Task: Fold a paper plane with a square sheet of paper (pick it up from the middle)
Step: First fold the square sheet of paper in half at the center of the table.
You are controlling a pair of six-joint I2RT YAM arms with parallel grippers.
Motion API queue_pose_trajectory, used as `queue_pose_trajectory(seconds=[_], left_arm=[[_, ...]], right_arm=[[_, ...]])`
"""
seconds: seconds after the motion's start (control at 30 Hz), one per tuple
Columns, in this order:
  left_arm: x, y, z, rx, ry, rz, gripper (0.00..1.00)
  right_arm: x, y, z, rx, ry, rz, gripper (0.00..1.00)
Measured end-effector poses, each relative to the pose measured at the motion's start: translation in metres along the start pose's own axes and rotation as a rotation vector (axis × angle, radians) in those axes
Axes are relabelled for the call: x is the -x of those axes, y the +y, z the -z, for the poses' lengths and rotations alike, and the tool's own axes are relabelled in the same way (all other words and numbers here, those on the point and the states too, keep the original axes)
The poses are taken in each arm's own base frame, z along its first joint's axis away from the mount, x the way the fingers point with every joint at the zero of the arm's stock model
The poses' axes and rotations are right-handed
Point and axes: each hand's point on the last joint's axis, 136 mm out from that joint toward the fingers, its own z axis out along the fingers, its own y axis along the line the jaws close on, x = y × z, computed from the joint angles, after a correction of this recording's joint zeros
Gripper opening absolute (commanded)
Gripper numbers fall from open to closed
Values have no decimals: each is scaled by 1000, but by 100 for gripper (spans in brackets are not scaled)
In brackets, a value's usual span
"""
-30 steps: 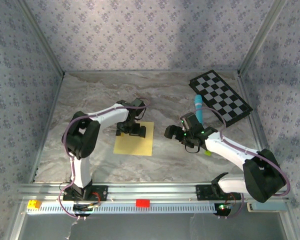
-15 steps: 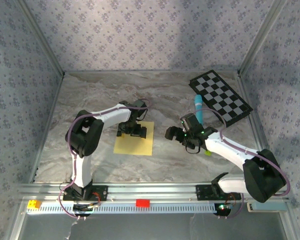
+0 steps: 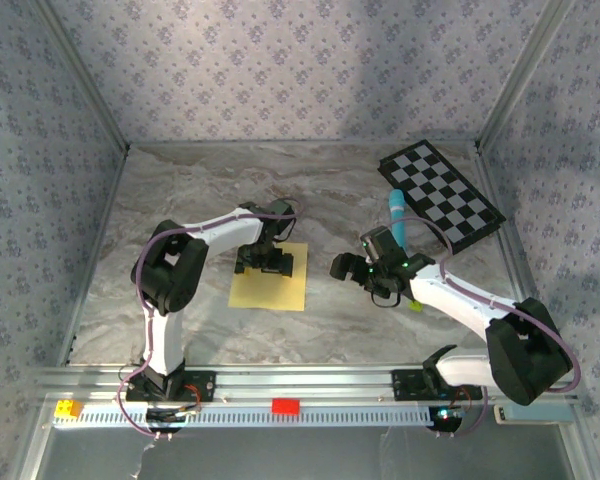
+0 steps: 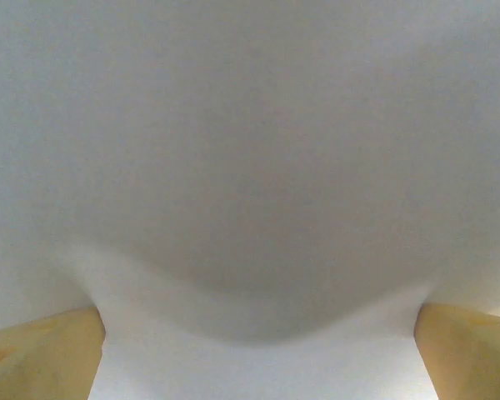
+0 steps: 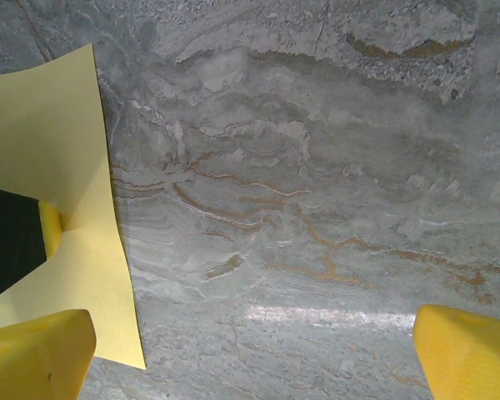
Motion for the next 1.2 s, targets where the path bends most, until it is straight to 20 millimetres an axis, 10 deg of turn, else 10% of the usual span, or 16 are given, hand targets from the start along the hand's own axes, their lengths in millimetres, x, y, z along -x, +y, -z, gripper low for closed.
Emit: queue_pose_trajectory(seconds=[0.63,1.2], left_arm=[[7,-6,22,-88,-131,26,40],[26,-78,112,-609,-276,40,37]], right_arm=[[2,-3,1,-16,-13,-1,100],[23,-4,33,20,-167,-45,97]])
